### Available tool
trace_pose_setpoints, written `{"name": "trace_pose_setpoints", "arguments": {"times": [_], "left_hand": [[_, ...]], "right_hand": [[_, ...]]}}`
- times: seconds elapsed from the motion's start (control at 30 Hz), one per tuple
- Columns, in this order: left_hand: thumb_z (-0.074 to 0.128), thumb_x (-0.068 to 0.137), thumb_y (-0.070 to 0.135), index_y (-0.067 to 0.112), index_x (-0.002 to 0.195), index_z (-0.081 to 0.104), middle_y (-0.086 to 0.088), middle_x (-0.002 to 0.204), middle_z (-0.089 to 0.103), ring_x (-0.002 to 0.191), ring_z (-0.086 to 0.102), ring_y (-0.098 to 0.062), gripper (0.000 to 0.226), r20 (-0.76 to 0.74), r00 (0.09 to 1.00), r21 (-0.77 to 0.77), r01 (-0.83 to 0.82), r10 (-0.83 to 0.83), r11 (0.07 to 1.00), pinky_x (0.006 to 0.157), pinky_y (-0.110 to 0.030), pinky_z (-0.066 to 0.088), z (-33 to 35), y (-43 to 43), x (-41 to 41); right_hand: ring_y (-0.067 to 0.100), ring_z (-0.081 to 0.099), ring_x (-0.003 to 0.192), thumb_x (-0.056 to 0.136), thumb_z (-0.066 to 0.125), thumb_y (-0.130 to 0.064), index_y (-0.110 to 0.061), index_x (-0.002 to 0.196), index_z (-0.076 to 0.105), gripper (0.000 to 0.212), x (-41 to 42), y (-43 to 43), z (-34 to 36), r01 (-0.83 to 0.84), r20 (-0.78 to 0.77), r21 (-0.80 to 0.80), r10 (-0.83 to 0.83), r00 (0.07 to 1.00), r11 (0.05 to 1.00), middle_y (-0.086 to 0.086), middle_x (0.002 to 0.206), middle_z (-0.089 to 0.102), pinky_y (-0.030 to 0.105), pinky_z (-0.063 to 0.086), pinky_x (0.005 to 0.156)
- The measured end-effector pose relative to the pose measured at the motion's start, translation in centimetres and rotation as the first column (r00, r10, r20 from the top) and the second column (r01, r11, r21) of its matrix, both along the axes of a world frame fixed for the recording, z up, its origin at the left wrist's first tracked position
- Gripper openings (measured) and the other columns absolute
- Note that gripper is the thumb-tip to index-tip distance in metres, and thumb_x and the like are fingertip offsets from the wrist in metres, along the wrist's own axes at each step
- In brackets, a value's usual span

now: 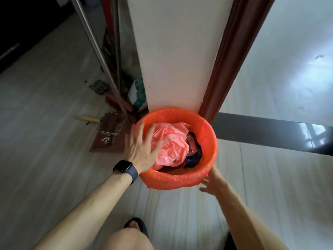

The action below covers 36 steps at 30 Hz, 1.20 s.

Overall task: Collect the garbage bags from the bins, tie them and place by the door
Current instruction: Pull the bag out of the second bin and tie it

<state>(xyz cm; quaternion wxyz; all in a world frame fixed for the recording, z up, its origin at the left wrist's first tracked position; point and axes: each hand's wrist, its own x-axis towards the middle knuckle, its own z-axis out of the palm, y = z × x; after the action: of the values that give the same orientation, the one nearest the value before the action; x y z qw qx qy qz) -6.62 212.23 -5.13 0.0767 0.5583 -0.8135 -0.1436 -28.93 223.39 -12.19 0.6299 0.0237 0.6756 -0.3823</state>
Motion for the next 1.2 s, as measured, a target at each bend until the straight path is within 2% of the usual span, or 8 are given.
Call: {"name": "trace_pose_setpoints", "arguments": {"times": [0.17,0.3,0.4,0.57,0.8,0.97,1.07,1.2], "left_hand": [[0.026,0.086,0.071,0.044,0.152,0.014,0.005,0.166,0.004,0.152,-0.001,-0.028,0.072,0.146,0.928,0.001,0.345,-0.342,0.938,0.120,-0.057,0.010,2.6,2.4,-1.8],[0.025,0.078,0.085,0.055,0.148,0.005,0.008,0.165,-0.005,0.150,-0.010,-0.035,0.079,0.284,0.811,0.067,0.515,-0.511,0.855,0.114,-0.069,-0.002,1.9,4.3,-2.6],[0.018,0.070,0.094,0.066,0.141,-0.011,0.011,0.161,-0.025,0.146,-0.024,-0.039,0.081,0.290,0.875,0.215,0.337,-0.389,0.917,0.104,-0.076,-0.017,0.4,5.2,-3.1],[0.012,0.082,0.084,0.053,0.149,0.004,0.014,0.162,-0.022,0.149,-0.018,-0.036,0.075,0.313,0.902,0.225,0.233,-0.297,0.946,0.109,-0.073,-0.006,-1.1,5.6,-2.8],[0.003,0.089,0.069,0.043,0.151,0.022,0.011,0.163,0.017,0.152,-0.009,-0.029,0.070,0.366,0.871,0.014,0.347,-0.328,0.938,0.109,-0.070,-0.017,-1.2,6.3,-1.7],[0.014,0.095,0.060,0.045,0.148,0.029,0.013,0.160,0.025,0.152,0.005,-0.018,0.057,0.196,0.908,-0.051,0.387,-0.371,0.921,0.120,-0.054,-0.004,-0.7,6.5,-1.6],[0.049,0.098,0.039,0.033,0.142,0.050,0.001,0.152,0.044,0.145,0.031,-0.027,0.045,-0.154,0.970,-0.182,0.158,-0.187,0.971,0.120,-0.049,0.016,-0.6,6.4,-1.3],[0.063,0.093,0.028,0.013,0.138,0.054,-0.015,0.142,0.052,0.131,0.048,-0.034,0.048,-0.484,0.799,-0.015,-0.415,0.356,0.910,0.109,-0.045,0.038,-1.0,5.7,0.6]], "right_hand": [[0.014,0.058,0.067,0.089,0.058,-0.013,-0.016,0.093,0.061,0.006,0.1,0.9,2.0,0.356,0.093,-0.024,-0.353,0.931,0.934,0.003,0.075,0.057,0.023,0.052,0.051],[0.017,0.059,0.072,0.087,0.056,-0.011,-0.014,0.096,0.062,0.011,-1.2,2.0,4.9,0.531,0.176,-0.136,-0.507,0.844,0.836,0.004,0.079,0.060,0.027,0.050,0.065],[0.019,0.064,0.080,0.082,0.057,-0.012,-0.017,0.097,0.068,0.019,-2.2,2.0,8.1,0.533,0.148,-0.277,-0.513,0.846,0.799,0.006,0.087,0.068,0.031,0.051,0.075],[0.026,0.065,0.078,0.076,0.054,-0.009,-0.012,0.083,0.064,0.012,-3.1,1.8,12.7,0.559,0.246,-0.440,-0.505,0.828,0.703,0.007,0.082,0.068,0.034,0.050,0.072],[0.022,0.068,0.070,0.080,0.071,-0.023,-0.010,0.087,0.072,0.015,-2.6,1.0,15.0,0.111,-0.143,-0.603,-0.244,0.959,0.790,0.009,0.079,0.074,0.035,0.055,0.064],[0.024,0.070,0.098,0.081,0.072,-0.046,-0.013,0.112,0.071,0.045,-1.5,1.2,12.7,-0.433,-0.708,-0.214,0.166,0.686,0.876,0.005,0.107,0.075,0.040,0.057,0.087],[0.029,0.068,0.077,0.087,0.063,-0.044,-0.007,0.084,0.066,0.037,-0.6,1.3,11.4,-0.499,-0.819,-0.141,0.183,0.544,0.855,0.012,0.079,0.071,0.042,0.055,0.072],[0.030,0.058,0.070,0.093,0.054,-0.037,-0.015,0.073,0.050,0.030,1.2,1.5,8.9,-0.589,-0.914,-0.093,0.166,0.371,0.803,0.005,0.075,0.059,0.039,0.047,0.063]]}}
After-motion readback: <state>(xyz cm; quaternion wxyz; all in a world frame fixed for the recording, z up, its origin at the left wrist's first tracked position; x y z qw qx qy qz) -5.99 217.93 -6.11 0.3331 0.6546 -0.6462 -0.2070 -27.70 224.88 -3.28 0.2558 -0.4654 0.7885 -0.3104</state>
